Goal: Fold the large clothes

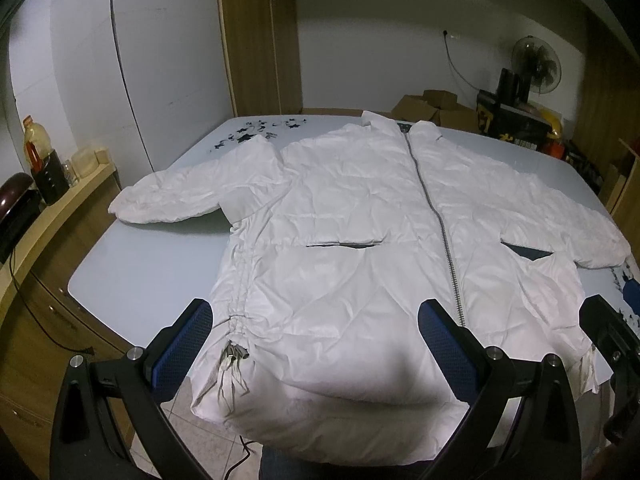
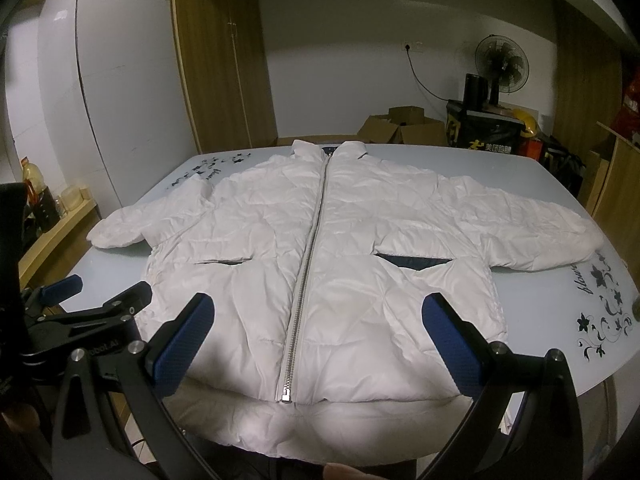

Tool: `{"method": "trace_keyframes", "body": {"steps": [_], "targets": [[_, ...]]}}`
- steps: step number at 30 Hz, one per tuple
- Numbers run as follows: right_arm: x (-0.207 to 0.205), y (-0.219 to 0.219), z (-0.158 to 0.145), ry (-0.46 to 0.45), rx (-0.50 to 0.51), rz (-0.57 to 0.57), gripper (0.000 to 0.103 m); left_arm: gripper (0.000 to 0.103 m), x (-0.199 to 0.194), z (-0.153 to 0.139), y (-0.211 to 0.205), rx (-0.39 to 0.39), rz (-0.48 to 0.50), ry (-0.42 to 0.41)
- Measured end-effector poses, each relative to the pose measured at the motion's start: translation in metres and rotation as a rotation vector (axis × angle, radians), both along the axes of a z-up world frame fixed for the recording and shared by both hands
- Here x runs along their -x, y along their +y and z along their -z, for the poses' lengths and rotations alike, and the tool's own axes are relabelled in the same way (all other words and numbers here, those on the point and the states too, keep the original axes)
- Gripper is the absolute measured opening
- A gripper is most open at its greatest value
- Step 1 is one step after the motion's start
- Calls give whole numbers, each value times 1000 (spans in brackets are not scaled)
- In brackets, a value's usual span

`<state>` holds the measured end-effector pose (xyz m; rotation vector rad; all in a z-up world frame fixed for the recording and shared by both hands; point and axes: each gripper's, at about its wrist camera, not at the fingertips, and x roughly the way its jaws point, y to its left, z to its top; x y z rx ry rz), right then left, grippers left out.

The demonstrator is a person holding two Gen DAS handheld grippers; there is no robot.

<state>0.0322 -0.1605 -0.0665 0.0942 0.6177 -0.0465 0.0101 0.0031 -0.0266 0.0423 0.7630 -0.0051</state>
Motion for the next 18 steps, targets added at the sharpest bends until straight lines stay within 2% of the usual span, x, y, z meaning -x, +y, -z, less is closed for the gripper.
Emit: {"method": "trace_keyframes", "body": {"steps": [18], "targets": [[0, 4, 3, 2, 0, -1, 103, 103, 1, 3, 0, 2, -1, 9]]}}
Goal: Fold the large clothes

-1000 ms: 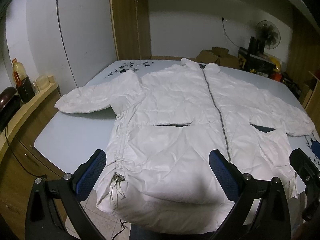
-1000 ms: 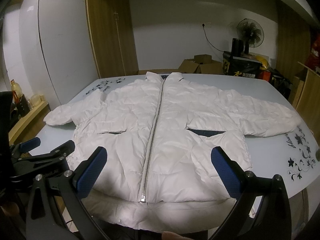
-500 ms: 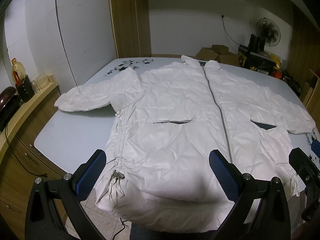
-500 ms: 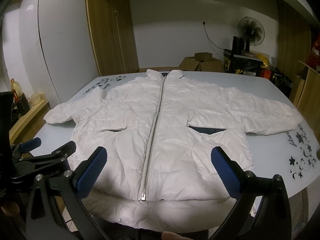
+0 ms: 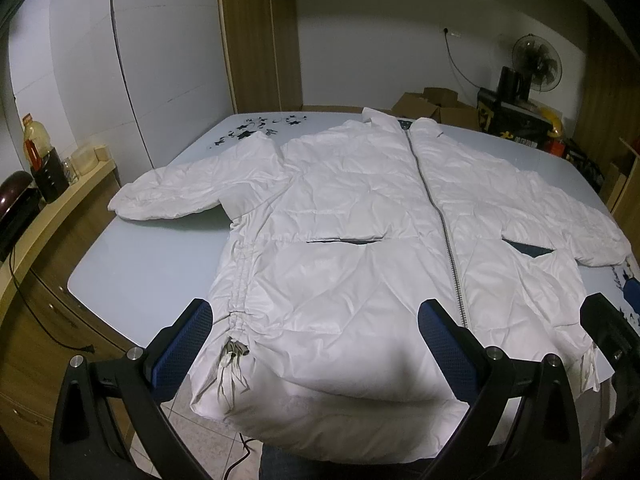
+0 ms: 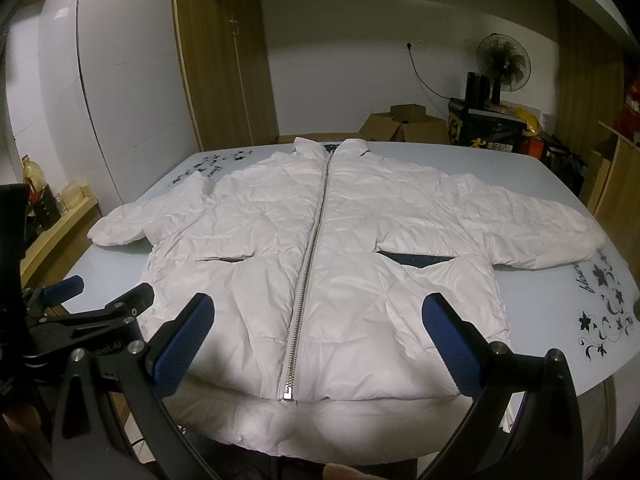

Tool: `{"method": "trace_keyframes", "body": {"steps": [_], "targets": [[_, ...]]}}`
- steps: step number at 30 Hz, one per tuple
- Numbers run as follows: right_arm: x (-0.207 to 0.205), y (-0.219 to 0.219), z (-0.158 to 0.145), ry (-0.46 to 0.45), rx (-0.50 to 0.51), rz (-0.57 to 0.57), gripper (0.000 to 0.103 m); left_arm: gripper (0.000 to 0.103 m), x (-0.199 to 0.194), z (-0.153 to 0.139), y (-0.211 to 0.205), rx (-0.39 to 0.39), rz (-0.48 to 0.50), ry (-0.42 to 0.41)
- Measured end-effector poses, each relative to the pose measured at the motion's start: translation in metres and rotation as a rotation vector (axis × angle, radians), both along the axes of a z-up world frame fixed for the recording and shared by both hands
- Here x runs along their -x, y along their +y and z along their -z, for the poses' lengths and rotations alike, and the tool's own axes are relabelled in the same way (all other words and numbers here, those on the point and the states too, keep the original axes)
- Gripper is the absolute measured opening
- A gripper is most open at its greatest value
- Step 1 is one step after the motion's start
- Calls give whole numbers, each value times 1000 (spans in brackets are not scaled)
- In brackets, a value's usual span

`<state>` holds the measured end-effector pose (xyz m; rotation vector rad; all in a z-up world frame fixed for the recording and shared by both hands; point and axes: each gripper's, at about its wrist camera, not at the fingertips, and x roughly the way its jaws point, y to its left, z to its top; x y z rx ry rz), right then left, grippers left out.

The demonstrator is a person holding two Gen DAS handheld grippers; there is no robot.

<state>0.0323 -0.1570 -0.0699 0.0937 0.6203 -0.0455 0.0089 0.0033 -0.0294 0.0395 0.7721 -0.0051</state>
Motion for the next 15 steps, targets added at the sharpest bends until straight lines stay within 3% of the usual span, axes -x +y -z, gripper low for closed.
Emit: {"method": "trace_keyframes", "body": {"steps": [15], "targets": [[0, 1, 0, 4, 2, -1, 103, 103, 1, 2, 1, -1, 0, 4]]}}
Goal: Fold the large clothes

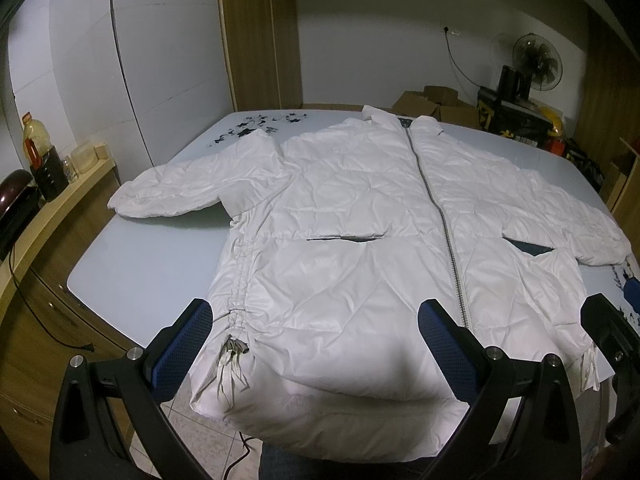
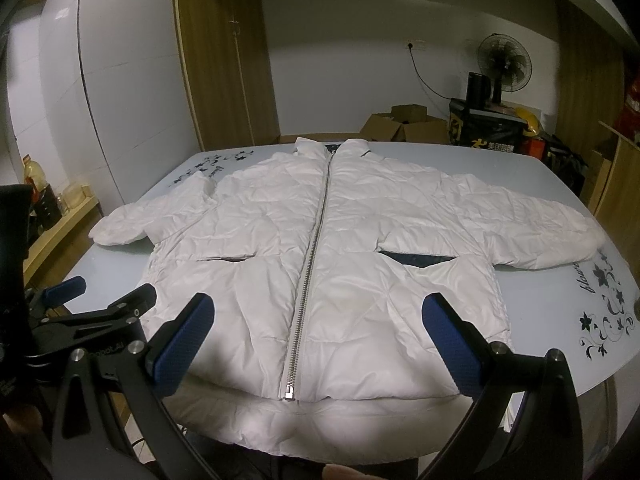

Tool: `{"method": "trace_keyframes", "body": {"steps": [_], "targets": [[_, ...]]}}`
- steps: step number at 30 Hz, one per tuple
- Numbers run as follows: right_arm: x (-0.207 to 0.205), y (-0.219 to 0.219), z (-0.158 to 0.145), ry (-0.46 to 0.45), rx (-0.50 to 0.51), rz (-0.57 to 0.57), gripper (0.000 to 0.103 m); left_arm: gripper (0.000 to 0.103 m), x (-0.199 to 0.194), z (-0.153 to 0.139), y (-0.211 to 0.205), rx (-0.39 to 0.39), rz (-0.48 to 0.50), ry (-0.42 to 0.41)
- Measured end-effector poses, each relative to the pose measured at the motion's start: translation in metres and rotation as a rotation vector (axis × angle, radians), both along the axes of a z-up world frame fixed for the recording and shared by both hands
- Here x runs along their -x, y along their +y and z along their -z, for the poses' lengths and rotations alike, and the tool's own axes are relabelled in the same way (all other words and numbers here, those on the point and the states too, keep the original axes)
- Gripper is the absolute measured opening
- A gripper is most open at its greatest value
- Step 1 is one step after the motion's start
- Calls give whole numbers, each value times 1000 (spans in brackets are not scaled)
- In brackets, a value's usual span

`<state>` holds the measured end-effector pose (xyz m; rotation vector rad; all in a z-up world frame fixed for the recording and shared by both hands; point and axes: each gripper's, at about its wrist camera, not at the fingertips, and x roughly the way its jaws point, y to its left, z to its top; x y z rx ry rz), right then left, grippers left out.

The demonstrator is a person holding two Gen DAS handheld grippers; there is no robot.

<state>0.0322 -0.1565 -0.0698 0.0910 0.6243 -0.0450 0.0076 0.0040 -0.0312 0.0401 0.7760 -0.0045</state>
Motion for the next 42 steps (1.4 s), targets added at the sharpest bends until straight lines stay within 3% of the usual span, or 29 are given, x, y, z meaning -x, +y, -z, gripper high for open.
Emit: {"method": "trace_keyframes", "body": {"steps": [17, 19, 20, 21, 24, 26, 28, 30, 32, 35, 39, 42], "targets": [[0, 5, 3, 12, -13, -6, 103, 103, -7, 6, 7, 28, -3, 33], [-1, 4, 4, 14, -18, -4, 103, 103, -16, 10, 22, 153, 10, 83], [-1, 2, 5, 14, -24, 6, 103, 103, -24, 14, 34, 250, 16, 117], [-3, -1, 6, 18, -32, 16, 103, 103, -38, 21, 52, 399, 30, 172], [-8, -9, 12, 44, -63, 32, 103, 103, -77, 42, 100, 684, 5, 312], [-11, -12, 15, 53, -63, 37, 103, 103, -99, 47, 137, 817, -47, 318], [-13, -15, 18, 63, -65, 40, 103, 103, -117, 42, 178, 866, -101, 242], [-18, -18, 25, 83, -69, 48, 103, 103, -132, 38, 219, 839, -192, 183], [-24, -23, 33, 111, -89, 52, 103, 103, -149, 41, 252, 819, -255, 166], [-33, -28, 46, 153, -102, 62, 103, 103, -173, 59, 295, 850, -325, 220], [-41, -32, 56, 175, -108, 70, 103, 103, -202, 94, 341, 1092, -333, 282], [-49, -37, 64, 198, -113, 85, 103, 103, -215, 109, 355, 1118, -377, 265]]}}
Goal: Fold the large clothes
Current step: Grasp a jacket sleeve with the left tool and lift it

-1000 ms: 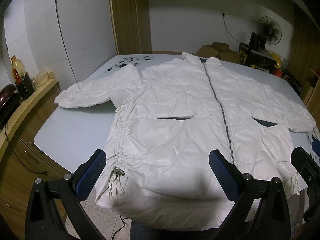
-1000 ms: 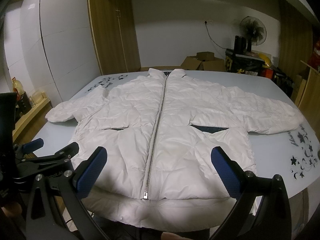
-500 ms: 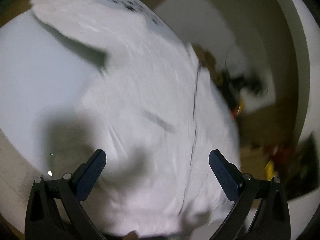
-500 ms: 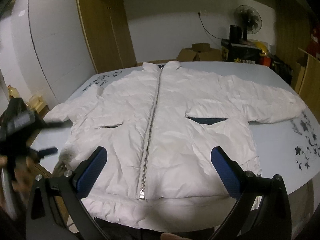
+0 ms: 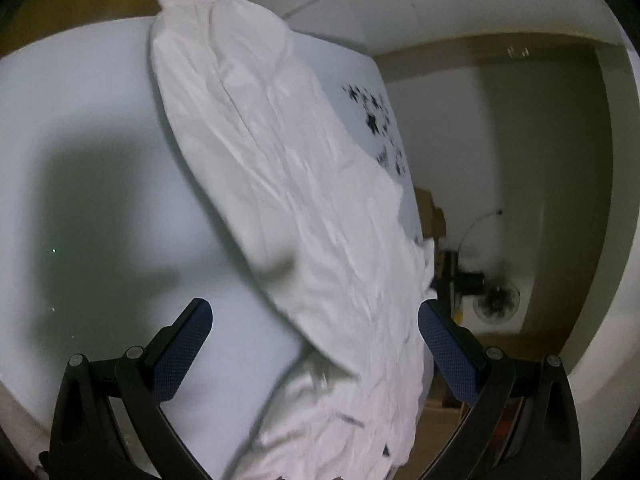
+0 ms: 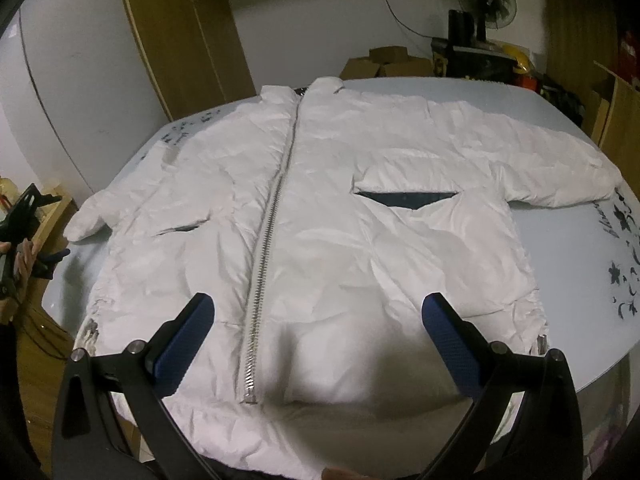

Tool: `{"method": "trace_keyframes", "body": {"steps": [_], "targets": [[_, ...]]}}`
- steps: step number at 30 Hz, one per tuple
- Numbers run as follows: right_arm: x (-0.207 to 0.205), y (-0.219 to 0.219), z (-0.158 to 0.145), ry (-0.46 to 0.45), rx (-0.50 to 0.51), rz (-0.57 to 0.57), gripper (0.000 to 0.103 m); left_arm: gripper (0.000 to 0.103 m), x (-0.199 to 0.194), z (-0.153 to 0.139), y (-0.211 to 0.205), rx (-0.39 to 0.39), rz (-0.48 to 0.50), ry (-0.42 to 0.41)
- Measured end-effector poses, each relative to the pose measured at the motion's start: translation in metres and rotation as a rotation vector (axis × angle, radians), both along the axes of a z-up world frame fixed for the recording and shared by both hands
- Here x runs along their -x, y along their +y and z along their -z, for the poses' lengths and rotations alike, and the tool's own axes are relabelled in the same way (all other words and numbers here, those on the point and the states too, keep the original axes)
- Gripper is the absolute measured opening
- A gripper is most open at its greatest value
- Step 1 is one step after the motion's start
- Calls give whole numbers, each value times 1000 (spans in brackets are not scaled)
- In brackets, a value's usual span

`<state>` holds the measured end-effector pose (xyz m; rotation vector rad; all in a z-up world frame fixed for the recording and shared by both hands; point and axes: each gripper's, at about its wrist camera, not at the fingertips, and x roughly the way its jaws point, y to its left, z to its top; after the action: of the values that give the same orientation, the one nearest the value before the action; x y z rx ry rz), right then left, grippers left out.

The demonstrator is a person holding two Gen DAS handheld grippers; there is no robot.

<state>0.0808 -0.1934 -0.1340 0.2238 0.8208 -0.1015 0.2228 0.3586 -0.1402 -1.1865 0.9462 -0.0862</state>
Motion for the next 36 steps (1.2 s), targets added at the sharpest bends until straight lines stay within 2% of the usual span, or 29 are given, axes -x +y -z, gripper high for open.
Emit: {"method": "trace_keyframes", "body": {"steps": [2, 6, 12, 17, 23, 30, 36], "targets": [[-2, -2, 5, 11, -2, 6, 103, 103, -7, 7, 3, -4, -18, 10], [-6, -5, 9, 24, -1, 16, 103, 103, -20, 23, 10, 66, -42, 27], [-12, -7, 14, 40, -7, 21, 103, 103, -40, 44, 14, 105, -55, 24], [-14, -8, 15, 40, -8, 29, 103, 103, -56, 43, 17, 65, -97, -3], [-18, -7, 17, 45, -8, 32, 103, 103, -57, 42, 39, 30, -188, -39], [-18, -3, 18, 52, -6, 21, 103, 102, -80, 38, 37, -33, -121, -71], [-18, -2, 17, 47, -4, 26, 103, 98, -84, 39, 39, -22, -170, -65]]}}
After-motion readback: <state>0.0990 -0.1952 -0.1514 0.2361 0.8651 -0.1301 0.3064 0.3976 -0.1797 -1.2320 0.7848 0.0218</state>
